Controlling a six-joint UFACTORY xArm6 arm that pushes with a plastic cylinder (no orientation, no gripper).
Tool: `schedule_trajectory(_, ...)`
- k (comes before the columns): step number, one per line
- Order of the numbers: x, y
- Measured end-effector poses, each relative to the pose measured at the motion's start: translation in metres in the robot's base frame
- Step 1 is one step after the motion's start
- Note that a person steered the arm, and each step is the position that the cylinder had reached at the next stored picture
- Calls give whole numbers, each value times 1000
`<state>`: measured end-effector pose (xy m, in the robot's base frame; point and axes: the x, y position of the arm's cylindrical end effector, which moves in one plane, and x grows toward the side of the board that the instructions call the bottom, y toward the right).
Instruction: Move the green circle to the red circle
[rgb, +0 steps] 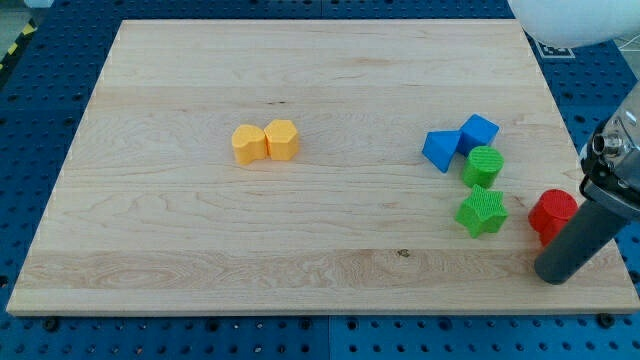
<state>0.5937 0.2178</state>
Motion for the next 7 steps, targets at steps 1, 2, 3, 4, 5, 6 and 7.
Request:
schedule_trajectory(1,1,-1)
schedule_trajectory(2,1,-16)
schedule_trajectory(3,1,-44)
schedule_trajectory(4,1,-65)
schedule_trajectory(5,-22,-87)
schedule_trajectory(6,-52,-113)
schedule_trajectory(7,-92,-129)
